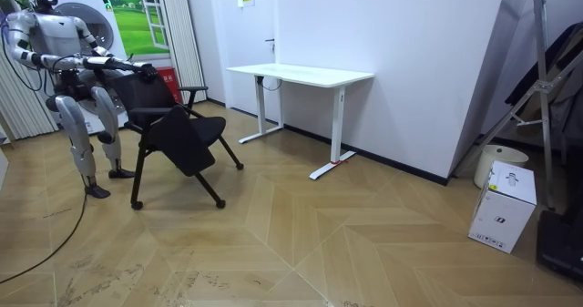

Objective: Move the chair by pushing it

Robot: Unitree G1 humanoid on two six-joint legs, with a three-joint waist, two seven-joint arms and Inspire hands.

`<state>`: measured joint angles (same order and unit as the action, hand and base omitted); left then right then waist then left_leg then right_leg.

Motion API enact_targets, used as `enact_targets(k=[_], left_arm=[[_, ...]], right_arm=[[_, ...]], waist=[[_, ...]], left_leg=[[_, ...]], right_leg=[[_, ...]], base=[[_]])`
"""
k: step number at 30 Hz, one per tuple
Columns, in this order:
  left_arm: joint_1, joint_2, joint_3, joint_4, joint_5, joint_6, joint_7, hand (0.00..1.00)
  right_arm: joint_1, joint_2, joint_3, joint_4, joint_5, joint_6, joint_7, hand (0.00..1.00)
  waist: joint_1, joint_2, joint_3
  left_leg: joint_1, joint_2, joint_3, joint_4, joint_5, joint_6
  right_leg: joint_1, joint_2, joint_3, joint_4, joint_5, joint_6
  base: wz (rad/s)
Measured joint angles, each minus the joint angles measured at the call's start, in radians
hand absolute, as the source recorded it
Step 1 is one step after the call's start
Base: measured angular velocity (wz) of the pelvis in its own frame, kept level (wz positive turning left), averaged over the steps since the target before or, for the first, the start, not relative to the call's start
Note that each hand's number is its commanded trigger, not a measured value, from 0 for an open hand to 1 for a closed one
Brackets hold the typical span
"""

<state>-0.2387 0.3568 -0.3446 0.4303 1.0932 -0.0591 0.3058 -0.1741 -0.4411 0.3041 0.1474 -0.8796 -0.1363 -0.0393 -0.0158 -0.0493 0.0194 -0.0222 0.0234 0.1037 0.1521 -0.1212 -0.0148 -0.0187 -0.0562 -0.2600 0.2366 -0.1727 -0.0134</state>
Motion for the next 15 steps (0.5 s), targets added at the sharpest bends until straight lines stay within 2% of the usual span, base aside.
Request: enact_targets(k=[5, 15], left_arm=[[-0.002, 0.001, 0.005, 0.002, 0.000, -0.009, 0.000, 1.00], [-0.017, -0.004, 0.004, 0.015, 0.002, -0.036, -0.011, 1.00]], right_arm=[[0.000, 0.000, 0.030, 0.053, -0.038, -0.004, 0.038, 0.00], [-0.019, 0.006, 0.029, 0.105, -0.130, -0.007, 0.019, 0.00]], waist=[[0.002, 0.003, 0.0026], [0.015, 0.008, 0.0048]], left_leg=[[0.000, 0.000, 0.000, 0.000, 0.000, 0.000], [-0.002, -0.001, -0.026, 0.002, 0.000, 0.000]], right_leg=[[-0.001, 0.000, 0.000, 0.000, 0.000, 0.000], [0.012, 0.002, -0.015, -0.015, 0.000, 0.000]], base=[[0.00], [0.05]])
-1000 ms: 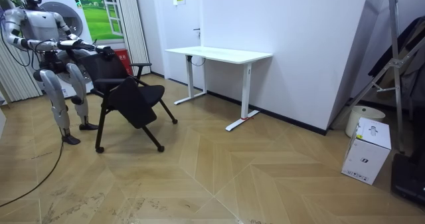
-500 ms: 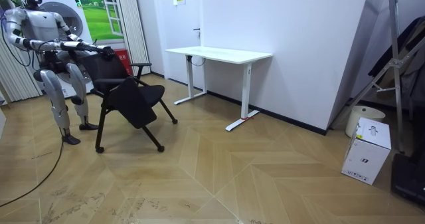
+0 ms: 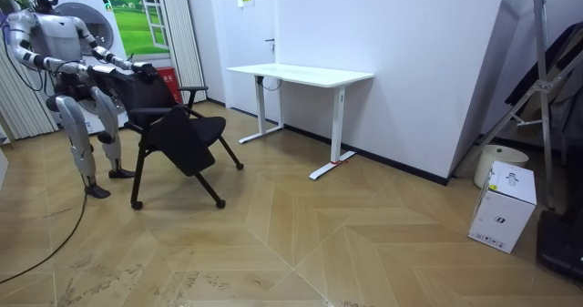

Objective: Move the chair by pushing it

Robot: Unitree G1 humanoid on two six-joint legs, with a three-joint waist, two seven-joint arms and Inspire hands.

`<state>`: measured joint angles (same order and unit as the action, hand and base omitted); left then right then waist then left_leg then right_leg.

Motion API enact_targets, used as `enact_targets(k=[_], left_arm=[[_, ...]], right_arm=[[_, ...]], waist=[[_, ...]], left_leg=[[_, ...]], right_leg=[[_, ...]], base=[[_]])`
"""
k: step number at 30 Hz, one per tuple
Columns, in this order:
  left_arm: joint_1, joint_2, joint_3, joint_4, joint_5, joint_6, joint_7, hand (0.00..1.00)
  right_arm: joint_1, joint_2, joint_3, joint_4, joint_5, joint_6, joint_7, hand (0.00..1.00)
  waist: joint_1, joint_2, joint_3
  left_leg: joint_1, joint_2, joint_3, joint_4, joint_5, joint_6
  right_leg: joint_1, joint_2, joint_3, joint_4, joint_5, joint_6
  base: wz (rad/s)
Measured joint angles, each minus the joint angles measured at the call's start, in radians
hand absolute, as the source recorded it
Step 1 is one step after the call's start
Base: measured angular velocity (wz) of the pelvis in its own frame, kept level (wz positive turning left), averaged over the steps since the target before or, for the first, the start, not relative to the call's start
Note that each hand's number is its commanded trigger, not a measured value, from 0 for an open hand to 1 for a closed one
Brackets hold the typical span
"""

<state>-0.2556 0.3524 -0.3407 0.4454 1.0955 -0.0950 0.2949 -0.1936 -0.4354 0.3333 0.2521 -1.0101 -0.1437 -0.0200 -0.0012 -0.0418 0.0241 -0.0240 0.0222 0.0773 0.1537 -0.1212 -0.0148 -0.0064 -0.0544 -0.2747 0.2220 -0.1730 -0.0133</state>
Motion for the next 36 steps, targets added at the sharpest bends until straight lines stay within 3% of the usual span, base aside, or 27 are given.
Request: enact_targets(k=[11, 12, 13, 14, 15, 26, 30, 36], left_arm=[[-0.012, -0.012, -0.002, 0.023, 0.012, -0.016, 0.008, 1.00], [-0.012, -0.012, -0.002, 0.023, 0.012, -0.016, 0.008, 1.00], [-0.012, -0.012, -0.002, 0.023, 0.012, -0.016, 0.008, 1.00], [-0.012, -0.012, -0.002, 0.023, 0.013, -0.016, 0.008, 1.00], [-0.012, -0.012, -0.002, 0.023, 0.013, -0.016, 0.008, 1.00], [-0.012, -0.015, -0.003, 0.024, 0.014, -0.015, 0.008, 1.00], [-0.012, -0.028, -0.015, 0.023, 0.016, -0.019, 0.008, 1.00], [-0.011, -0.027, -0.014, 0.025, 0.016, -0.020, 0.009, 1.00]], right_arm=[[-0.021, 0.009, 0.012, 0.112, -0.054, -0.015, -0.127, 0.00], [-0.022, 0.009, 0.014, 0.116, -0.055, -0.015, -0.133, 0.09], [-0.022, 0.009, 0.017, 0.120, -0.056, -0.015, -0.141, 0.93], [-0.022, 0.009, 0.017, 0.121, -0.056, -0.014, -0.144, 0.93], [-0.022, 0.009, 0.017, 0.121, -0.056, -0.014, -0.144, 1.00], [-0.023, 0.013, 0.019, 0.130, -0.058, -0.005, -0.160, 1.00], [-0.058, 0.039, 0.016, 0.169, -0.064, 0.028, -0.166, 1.00], [-0.054, 0.045, 0.016, 0.170, -0.088, 0.035, -0.170, 1.00]], waist=[[0.009, 0.000, -0.0001], [0.009, 0.000, -0.0002], [0.009, 0.000, -0.0004], [0.009, 0.000, -0.0005], [0.009, 0.000, -0.0006], [0.010, -0.001, -0.0020], [0.017, 0.006, -0.0060], [0.027, 0.007, -0.0073]], left_leg=[[0.000, -0.002, 0.002, 0.003, 0.000, 0.000], [0.000, -0.002, 0.002, 0.003, 0.000, 0.000], [0.000, -0.002, 0.002, 0.003, 0.000, 0.000], [0.000, -0.003, 0.002, 0.003, 0.000, 0.000], [0.000, -0.002, 0.002, 0.003, 0.000, 0.000], [0.001, -0.003, 0.003, 0.007, 0.000, 0.000], [0.001, -0.004, 0.001, 0.007, 0.000, 0.000], [0.001, -0.004, 0.002, 0.007, 0.000, 0.000]], right_leg=[[0.009, -0.002, -0.003, -0.005, 0.000, 0.000], [0.009, -0.002, -0.003, -0.005, 0.000, 0.000], [0.009, -0.002, -0.003, -0.005, 0.000, 0.000], [0.009, -0.002, -0.003, -0.005, 0.000, 0.000], [0.009, -0.002, -0.003, -0.005, 0.000, 0.000], [0.010, -0.002, -0.003, -0.005, 0.000, 0.000], [0.009, -0.004, -0.004, -0.005, 0.000, 0.000], [0.009, -0.005, -0.004, -0.002, 0.000, 0.001]], base=[[0.00], [0.00], [0.00], [0.00], [0.00], [0.00], [0.00], [0.00]])
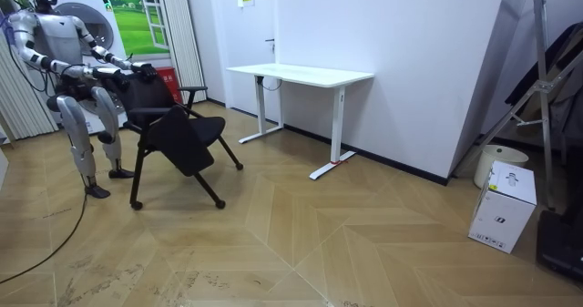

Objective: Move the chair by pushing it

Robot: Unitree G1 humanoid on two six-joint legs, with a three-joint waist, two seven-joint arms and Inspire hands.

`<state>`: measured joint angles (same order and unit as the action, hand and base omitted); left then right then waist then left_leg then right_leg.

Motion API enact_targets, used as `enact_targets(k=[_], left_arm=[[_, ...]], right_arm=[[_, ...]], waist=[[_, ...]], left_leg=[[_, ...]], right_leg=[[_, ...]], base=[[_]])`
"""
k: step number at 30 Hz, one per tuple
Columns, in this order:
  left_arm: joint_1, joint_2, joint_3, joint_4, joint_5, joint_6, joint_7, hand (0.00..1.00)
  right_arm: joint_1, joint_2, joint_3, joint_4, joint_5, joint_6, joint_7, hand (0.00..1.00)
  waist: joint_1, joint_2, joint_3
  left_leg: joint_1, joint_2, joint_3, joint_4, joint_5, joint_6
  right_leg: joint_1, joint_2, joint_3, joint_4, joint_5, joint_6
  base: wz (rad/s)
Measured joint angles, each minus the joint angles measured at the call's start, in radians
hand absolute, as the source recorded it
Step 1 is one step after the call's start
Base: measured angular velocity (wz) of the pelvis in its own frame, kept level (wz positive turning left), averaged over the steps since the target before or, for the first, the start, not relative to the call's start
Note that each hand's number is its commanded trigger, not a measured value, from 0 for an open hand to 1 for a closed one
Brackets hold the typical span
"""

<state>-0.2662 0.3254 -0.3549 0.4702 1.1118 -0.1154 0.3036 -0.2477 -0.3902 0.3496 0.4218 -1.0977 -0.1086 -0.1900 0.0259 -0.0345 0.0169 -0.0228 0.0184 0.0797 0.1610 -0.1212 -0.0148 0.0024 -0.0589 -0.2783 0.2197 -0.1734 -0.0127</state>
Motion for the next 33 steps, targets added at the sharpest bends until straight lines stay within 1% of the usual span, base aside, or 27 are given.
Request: enact_targets(k=[9, 10, 12, 14, 18, 19, 20, 21, 22, 23, 24, 26, 28, 30, 33], left_arm=[[-0.004, -0.001, -0.002, 0.015, -0.001, -0.006, 0.006, 1.00], [-0.006, -0.002, -0.003, 0.023, -0.001, -0.008, 0.009, 1.00], [-0.006, -0.004, -0.003, 0.030, 0.000, -0.011, 0.011, 1.00], [-0.006, -0.004, -0.003, 0.031, 0.001, -0.012, 0.013, 1.00], [-0.006, 0.001, -0.001, 0.029, 0.000, -0.011, 0.014, 1.00], [-0.006, 0.002, 0.000, 0.029, 0.000, -0.011, 0.014, 1.00], [-0.006, 0.002, 0.000, 0.031, 0.000, -0.011, 0.014, 1.00], [-0.006, 0.002, 0.000, 0.032, 0.001, -0.012, 0.014, 1.00], [-0.005, 0.001, 0.001, 0.044, 0.004, -0.013, 0.014, 1.00], [-0.007, 0.001, 0.000, 0.060, 0.005, -0.017, 0.015, 1.00], [-0.010, 0.000, -0.002, 0.066, 0.006, -0.018, 0.015, 1.00], [-0.017, -0.001, -0.003, 0.082, 0.008, -0.024, 0.017, 1.00], [-0.019, -0.003, -0.005, 0.089, 0.008, -0.024, 0.019, 1.00], [-0.021, -0.004, -0.005, 0.089, 0.008, -0.024, 0.022, 1.00], [-0.025, -0.003, -0.003, 0.089, 0.008, -0.023, 0.035, 1.00]], right_arm=[[0.000, 0.000, 0.001, 0.001, 0.000, -0.003, 0.005, 1.00], [0.000, 0.001, 0.002, 0.005, 0.000, -0.004, 0.006, 1.00], [0.003, 0.003, 0.002, 0.005, 0.000, -0.006, 0.014, 1.00], [0.004, 0.004, 0.002, 0.005, 0.000, -0.008, 0.018, 1.00], [0.004, 0.011, 0.002, 0.005, 0.000, -0.005, 0.020, 1.00], [0.004, 0.013, 0.002, 0.005, 0.000, -0.005, 0.022, 1.00], [0.004, 0.013, 0.002, 0.005, 0.000, -0.005, 0.026, 1.00], [0.004, 0.015, 0.001, 0.006, 0.000, -0.006, 0.029, 1.00], [0.002, 0.021, 0.001, 0.021, 0.000, -0.008, 0.028, 1.00], [-0.001, 0.032, 0.000, 0.045, 0.001, -0.012, 0.023, 1.00], [-0.003, 0.036, 0.001, 0.058, 0.002, -0.016, 0.019, 1.00], [-0.011, 0.040, -0.001, 0.079, 0.002, -0.029, 0.017, 1.00], [-0.010, 0.040, -0.001, 0.080, 0.003, -0.030, 0.021, 1.00], [-0.010, 0.038, -0.006, 0.077, 0.004, -0.030, 0.023, 1.00], [-0.010, 0.038, -0.009, 0.069, 0.001, -0.033, 0.023, 1.00]], waist=[[0.000, -0.001, 0.0013], [0.000, -0.002, 0.0051], [0.000, -0.004, 0.0069], [-0.003, -0.008, 0.0094], [-0.001, -0.018, 0.0153], [0.000, -0.021, 0.0170], [0.003, -0.021, 0.0168], [0.004, -0.021, 0.0167], [0.008, -0.021, 0.0174], [0.006, -0.024, 0.0174], [0.004, -0.025, 0.0173], [0.000, -0.025, 0.0171], [-0.002, -0.027, 0.0176], [-0.009, -0.031, 0.0170], [-0.018, -0.033, 0.0150]], left_leg=[[0.003, 0.000, 0.002, -0.001, 0.000, 0.000], [0.012, 0.000, 0.001, -0.001, 0.000, 0.000], [0.020, -0.001, 0.001, -0.001, 0.000, 0.000], [0.019, 0.000, 0.001, 0.005, 0.000, 0.000], [0.011, 0.002, 0.001, 0.033, -0.001, -0.001], [0.000, 0.003, 0.001, 0.057, -0.007, -0.003], [-0.011, 0.009, 0.001, 0.095, -0.025, -0.003], [-0.019, 0.013, 0.001, 0.117, -0.034, -0.004], [-0.030, 0.023, -0.001, 0.156, -0.052, -0.006], [-0.040, 0.031, -0.004, 0.199, -0.065, -0.010], [-0.045, 0.034, -0.004, 0.220, -0.069, -0.011], [-0.072, 0.053, -0.006, 0.279, -0.088, -0.013], [-0.079, 0.057, -0.006, 0.296, -0.093, -0.015], [-0.081, 0.055, -0.001, 0.286, -0.093, -0.015], [-0.101, 0.056, -0.001, 0.302, -0.092, -0.015]], right_leg=[[0.007, 0.000, -0.001, 0.000, 0.000, 0.000], [0.017, 0.000, -0.002, -0.001, -0.001, 0.001], [0.026, -0.001, -0.002, -0.001, -0.003, 0.005], [0.030, -0.002, -0.011, 0.000, -0.006, 0.003], [0.030, -0.002, -0.011, 0.007, -0.010, -0.001], [0.028, -0.004, -0.011, 0.018, -0.018, -0.005], [0.025, -0.001, -0.011, 0.034, -0.027, -0.009], [0.025, 0.000, -0.011, 0.042, -0.031, -0.011], [0.031, 0.006, -0.012, 0.053, -0.038, -0.014], [0.046, 0.010, -0.023, 0.057, -0.045, -0.018], [0.053, 0.012, -0.028, 0.057, -0.048, -0.018], [0.060, 0.019, -0.040, 0.068, -0.058, -0.025], [0.058, 0.019, -0.053, 0.086, -0.072, -0.033], [0.039, 0.008, -0.067, 0.124, -0.097, -0.040], [0.021, 0.005, -0.080, 0.145, -0.111, -0.047]], base=[[0.00], [0.00], [0.02], [0.08], [0.02], [0.00], [0.00], [-0.04], [0.03], [0.11], [0.21], [0.18], [0.18], [0.22], [0.18]])
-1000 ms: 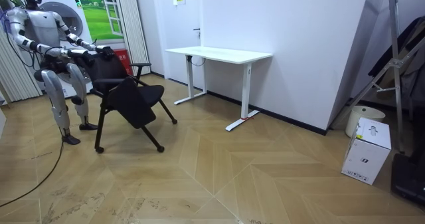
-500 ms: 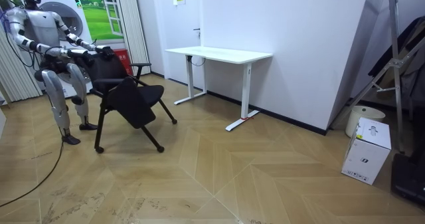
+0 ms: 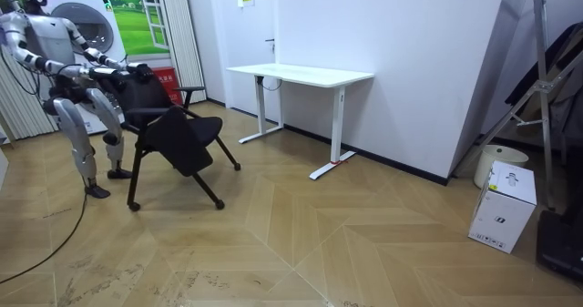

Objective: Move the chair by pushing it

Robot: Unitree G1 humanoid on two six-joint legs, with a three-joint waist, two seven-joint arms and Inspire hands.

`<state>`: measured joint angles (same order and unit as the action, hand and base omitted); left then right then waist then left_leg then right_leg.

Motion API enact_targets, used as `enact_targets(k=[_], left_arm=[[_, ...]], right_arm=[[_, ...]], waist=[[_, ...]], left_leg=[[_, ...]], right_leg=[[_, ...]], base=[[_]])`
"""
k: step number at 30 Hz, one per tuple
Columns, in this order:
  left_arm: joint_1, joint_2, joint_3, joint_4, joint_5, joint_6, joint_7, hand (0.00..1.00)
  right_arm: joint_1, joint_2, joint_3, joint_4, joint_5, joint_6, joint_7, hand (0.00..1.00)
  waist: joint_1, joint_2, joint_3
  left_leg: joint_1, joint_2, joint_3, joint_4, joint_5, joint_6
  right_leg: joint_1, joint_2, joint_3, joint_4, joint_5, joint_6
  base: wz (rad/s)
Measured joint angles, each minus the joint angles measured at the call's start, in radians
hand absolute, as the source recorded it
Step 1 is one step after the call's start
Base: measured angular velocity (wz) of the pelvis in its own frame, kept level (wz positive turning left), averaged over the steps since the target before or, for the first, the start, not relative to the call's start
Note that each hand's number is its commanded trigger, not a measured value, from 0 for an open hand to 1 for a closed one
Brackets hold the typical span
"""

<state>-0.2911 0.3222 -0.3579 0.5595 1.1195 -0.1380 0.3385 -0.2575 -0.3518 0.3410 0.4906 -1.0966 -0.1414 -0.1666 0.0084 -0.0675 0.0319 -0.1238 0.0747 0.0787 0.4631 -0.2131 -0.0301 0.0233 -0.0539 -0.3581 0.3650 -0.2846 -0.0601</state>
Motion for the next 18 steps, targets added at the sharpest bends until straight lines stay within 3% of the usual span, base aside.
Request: enact_targets(k=[3, 4, 5, 6, 7, 8, 12, 14, 15, 16, 17, 18], left_arm=[[0.000, 0.002, -0.001, 0.001, -0.011, -0.001, 0.007, 1.00], [0.000, 0.002, -0.001, -0.005, -0.014, -0.002, 0.008, 1.00], [0.001, 0.004, 0.000, -0.011, -0.015, -0.004, 0.007, 1.00], [0.004, 0.005, 0.000, -0.011, -0.013, -0.006, 0.006, 1.00], [0.007, 0.004, 0.001, -0.011, -0.005, -0.010, 0.003, 1.00], [0.002, 0.004, 0.005, -0.014, 0.001, -0.015, 0.001, 1.00], [0.009, 0.002, 0.014, -0.019, -0.005, -0.019, 0.000, 1.00], [0.010, -0.002, 0.014, -0.007, -0.018, -0.029, 0.003, 1.00], [0.010, -0.005, 0.015, -0.005, -0.020, -0.030, 0.005, 1.00], [0.003, -0.014, 0.018, 0.009, -0.021, -0.036, 0.011, 1.00], [-0.007, -0.028, 0.017, 0.030, -0.020, -0.044, 0.019, 1.00], [-0.007, -0.031, 0.017, 0.037, -0.019, -0.046, 0.022, 1.00]], right_arm=[[0.001, -0.005, 0.001, -0.011, 0.001, 0.000, -0.003, 1.00], [0.001, -0.014, 0.001, -0.020, 0.001, -0.002, -0.004, 1.00], [0.001, -0.016, 0.001, -0.023, 0.003, -0.002, -0.003, 1.00], [0.004, -0.014, 0.001, -0.022, 0.002, -0.002, 0.000, 1.00], [0.012, -0.015, -0.001, -0.022, 0.001, -0.007, 0.006, 1.00], [0.015, -0.014, -0.009, -0.025, -0.005, -0.010, 0.004, 1.00], [0.011, -0.013, -0.010, -0.026, -0.006, -0.009, -0.008, 1.00], [0.012, -0.017, -0.009, -0.026, -0.006, -0.010, -0.016, 1.00], [0.011, -0.021, -0.009, -0.026, -0.008, -0.010, -0.020, 1.00], [0.008, -0.029, -0.009, -0.026, -0.009, -0.010, -0.027, 1.00], [0.009, -0.042, -0.009, -0.024, -0.009, -0.013, -0.027, 1.00], [0.010, -0.042, -0.009, -0.022, -0.009, -0.013, -0.023, 1.00]], waist=[[-0.003, 0.003, -0.0015], [-0.001, 0.006, -0.0014], [0.005, 0.012, -0.0026], [0.015, 0.006, -0.0034], [0.020, -0.004, -0.0118], [0.022, -0.010, -0.0125], [0.032, -0.012, -0.0112], [0.026, -0.022, -0.0099], [0.027, -0.022, -0.0106], [0.019, -0.020, -0.0083], [0.019, -0.016, -0.0071], [0.019, -0.014, -0.0063]], left_leg=[[-0.048, -0.004, 0.001, 0.031, 0.009, -0.007], [-0.081, -0.017, 0.000, -0.015, 0.043, -0.008], [-0.107, -0.032, 0.002, -0.071, 0.099, 0.023], [-0.110, -0.039, 0.002, -0.074, 0.114, 0.024], [-0.106, -0.049, 0.003, -0.079, 0.115, 0.026], [-0.104, -0.056, 0.004, -0.081, 0.114, 0.028], [-0.087, -0.079, 0.056, -0.080, 0.091, 0.058], [-0.057, -0.125, 0.081, -0.075, 0.054, 0.082], [-0.055, -0.136, 0.083, -0.063, 0.038, 0.087], [-0.058, -0.148, 0.087, -0.029, 0.013, 0.102], [-0.056, -0.159, 0.086, 0.010, -0.013, 0.113], [-0.052, -0.159, 0.085, 0.026, -0.029, 0.116]], right_leg=[[-0.009, -0.006, -0.003, 0.012, -0.002, -0.005], [-0.022, -0.008, -0.002, 0.018, -0.007, -0.005], [-0.027, -0.013, 0.001, 0.041, -0.020, -0.004], [-0.027, -0.021, 0.007, 0.051, -0.027, 0.001], [-0.027, -0.026, 0.015, 0.053, -0.035, 0.010], [-0.035, -0.032, 0.025, 0.059, -0.040, 0.017], [-0.043, -0.080, 0.040, 0.108, -0.066, 0.039], [-0.052, -0.142, 0.060, 0.207, -0.117, 0.073], [-0.065, -0.156, 0.066, 0.248, -0.126, 0.083], [-0.117, -0.191, 0.088, 0.388, -0.120, 0.091], [-0.169, -0.216, 0.127, 0.516, -0.081, 0.090], [-0.189, -0.220, 0.147, 0.567, -0.054, 0.086]], base=[[0.06], [-0.19], [-0.26], [-0.21], [-0.05], [-0.13], [-0.14], [-0.07], [-0.04], [0.05], [0.09], [0.09]])
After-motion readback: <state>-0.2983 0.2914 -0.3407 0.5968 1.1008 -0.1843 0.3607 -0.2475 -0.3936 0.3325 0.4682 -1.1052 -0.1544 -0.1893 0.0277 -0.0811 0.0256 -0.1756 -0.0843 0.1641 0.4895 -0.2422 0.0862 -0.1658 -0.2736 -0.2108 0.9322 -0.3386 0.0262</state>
